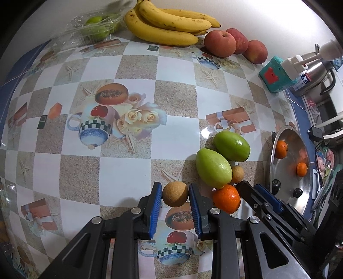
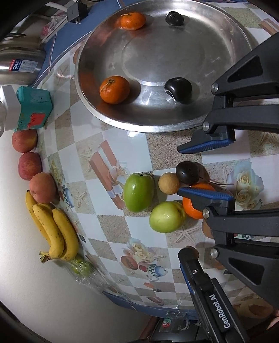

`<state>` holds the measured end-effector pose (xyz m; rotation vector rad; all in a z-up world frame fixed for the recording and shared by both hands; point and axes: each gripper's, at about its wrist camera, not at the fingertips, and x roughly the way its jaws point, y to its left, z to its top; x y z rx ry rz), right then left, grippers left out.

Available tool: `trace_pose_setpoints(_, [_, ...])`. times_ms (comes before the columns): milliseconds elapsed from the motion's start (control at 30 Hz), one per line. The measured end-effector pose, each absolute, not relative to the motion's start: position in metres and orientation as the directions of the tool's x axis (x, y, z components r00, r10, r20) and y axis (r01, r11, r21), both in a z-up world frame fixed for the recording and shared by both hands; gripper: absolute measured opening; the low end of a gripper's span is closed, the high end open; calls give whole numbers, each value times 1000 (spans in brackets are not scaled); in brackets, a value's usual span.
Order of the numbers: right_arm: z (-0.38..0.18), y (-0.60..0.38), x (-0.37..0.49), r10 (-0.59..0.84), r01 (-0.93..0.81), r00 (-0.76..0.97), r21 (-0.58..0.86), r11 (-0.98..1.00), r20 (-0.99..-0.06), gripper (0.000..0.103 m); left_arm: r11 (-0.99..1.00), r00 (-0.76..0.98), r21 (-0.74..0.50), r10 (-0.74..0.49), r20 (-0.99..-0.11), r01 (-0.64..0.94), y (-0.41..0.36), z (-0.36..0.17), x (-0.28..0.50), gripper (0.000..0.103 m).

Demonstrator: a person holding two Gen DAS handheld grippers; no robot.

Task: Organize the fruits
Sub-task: 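Close the left tool on a brown kiwi while the right tool grasps a black plum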

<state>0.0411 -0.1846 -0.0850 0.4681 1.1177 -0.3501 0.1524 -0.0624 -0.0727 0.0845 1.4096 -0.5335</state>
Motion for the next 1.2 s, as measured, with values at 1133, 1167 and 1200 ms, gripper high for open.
trace_pose_setpoints(1133, [-89, -184, 43, -2, 491, 401, 213, 845, -916, 21, 880, 76, -253, -307, -949, 401, -62, -67, 152, 28])
trace_pose_setpoints(1167, [-89, -184, 43, -2, 492, 401, 214, 844, -916, 21, 880, 75, -253, -307, -949, 401, -61, -67, 152, 28])
trace_pose_setpoints(1200, [-89, -184, 43, -1, 492, 401, 214, 844, -916, 21, 880, 75, -253, -307, -949, 401, -61, -67, 152, 28])
